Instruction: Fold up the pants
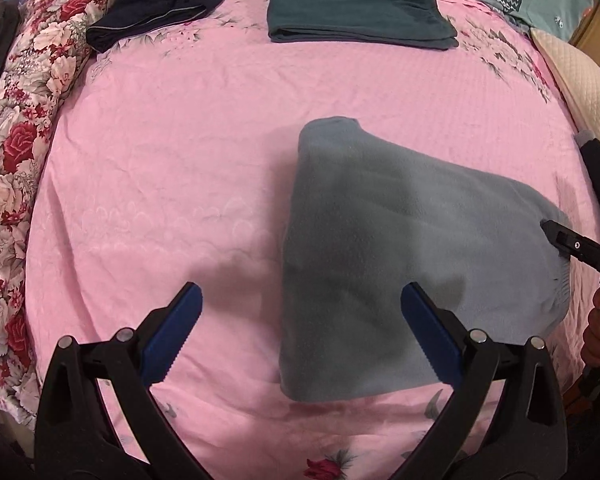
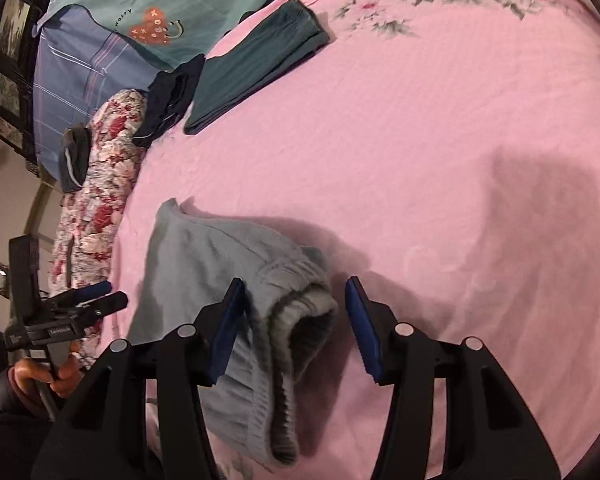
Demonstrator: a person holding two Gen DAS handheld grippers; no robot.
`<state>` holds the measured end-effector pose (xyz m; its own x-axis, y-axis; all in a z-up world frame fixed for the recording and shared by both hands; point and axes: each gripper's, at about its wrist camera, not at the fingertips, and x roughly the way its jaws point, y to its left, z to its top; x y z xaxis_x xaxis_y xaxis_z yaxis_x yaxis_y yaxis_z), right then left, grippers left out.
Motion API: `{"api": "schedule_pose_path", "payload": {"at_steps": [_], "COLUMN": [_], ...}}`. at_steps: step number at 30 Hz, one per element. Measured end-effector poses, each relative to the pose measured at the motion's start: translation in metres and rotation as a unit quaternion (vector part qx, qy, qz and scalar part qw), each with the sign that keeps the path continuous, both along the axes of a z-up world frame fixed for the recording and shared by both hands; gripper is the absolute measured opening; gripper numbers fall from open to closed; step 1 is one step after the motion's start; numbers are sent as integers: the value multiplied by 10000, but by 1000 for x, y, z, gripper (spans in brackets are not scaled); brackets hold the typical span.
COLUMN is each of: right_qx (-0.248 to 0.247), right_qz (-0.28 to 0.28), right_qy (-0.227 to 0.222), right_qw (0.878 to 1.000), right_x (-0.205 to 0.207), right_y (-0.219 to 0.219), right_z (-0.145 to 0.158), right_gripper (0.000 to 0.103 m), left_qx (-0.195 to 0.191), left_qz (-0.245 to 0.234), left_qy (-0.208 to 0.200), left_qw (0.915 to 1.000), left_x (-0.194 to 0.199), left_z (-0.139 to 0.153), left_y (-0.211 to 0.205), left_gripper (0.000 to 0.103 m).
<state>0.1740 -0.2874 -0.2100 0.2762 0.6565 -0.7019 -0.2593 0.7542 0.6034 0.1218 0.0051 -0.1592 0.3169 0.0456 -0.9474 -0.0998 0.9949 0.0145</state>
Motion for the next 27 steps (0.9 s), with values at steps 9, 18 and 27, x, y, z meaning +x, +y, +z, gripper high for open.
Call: {"api": "schedule_pose_path", "payload": {"at_steps": [9,18,27], "right_qx": [-178,395,644], "right_qz": [-4,-17,-182], "right_qy": [-307,-104,386], "right_qw": [9994,9992,9970], "right_x": [-6,-2,5], "right_y": [6,16,11], "right_z": [3,0,-11], "right_gripper": [51,52,60], "left_qx": [6,-381,-1636], "left_qz": [-166,-222,-381], "left_qy": [0,-223,-283], "left_qw": [9999,9988,9854], "left_x": [14,36,74], "left_z": [-5,-10,-28], "left_y": [-5,10,25], "left_gripper": [101,101,93]}}
